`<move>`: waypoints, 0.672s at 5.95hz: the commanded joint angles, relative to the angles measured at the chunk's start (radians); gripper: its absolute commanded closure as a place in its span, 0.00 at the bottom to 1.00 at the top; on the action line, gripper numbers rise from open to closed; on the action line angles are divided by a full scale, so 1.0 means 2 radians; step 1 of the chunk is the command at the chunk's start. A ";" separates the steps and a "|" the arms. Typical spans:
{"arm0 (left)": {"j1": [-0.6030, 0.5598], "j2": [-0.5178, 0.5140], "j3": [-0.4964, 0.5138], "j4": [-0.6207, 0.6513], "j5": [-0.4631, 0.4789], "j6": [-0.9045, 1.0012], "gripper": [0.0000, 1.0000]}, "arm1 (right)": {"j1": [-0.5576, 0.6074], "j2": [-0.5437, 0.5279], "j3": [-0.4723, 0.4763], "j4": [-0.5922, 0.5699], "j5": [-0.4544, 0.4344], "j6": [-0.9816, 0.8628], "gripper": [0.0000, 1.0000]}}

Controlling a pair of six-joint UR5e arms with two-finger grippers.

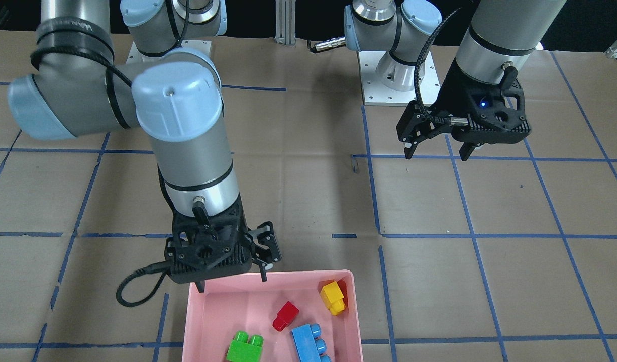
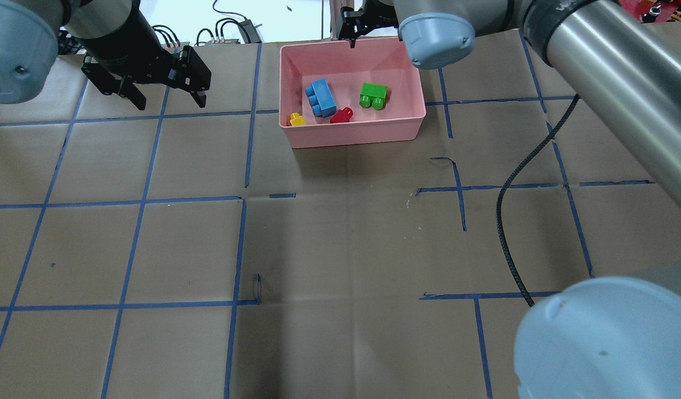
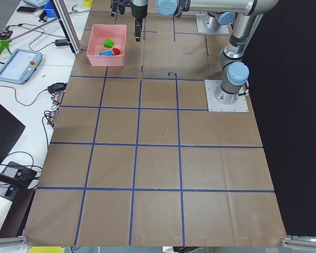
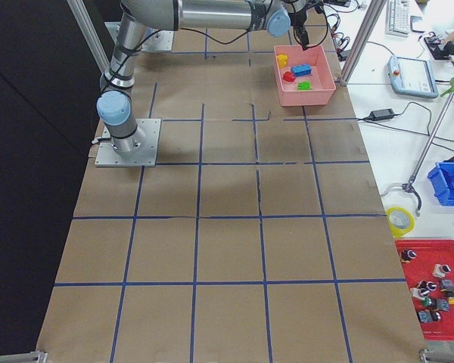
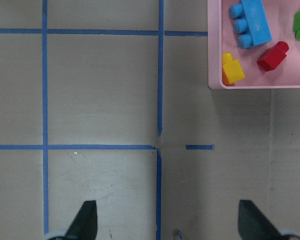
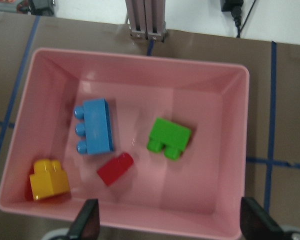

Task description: Put all blocks into box

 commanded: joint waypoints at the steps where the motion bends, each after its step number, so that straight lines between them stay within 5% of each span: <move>1: -0.001 0.005 -0.006 0.004 0.003 0.000 0.00 | -0.013 -0.094 0.053 0.107 -0.032 -0.004 0.00; 4: -0.001 0.006 -0.004 0.005 0.003 -0.003 0.00 | -0.019 -0.246 0.194 0.183 -0.041 0.025 0.01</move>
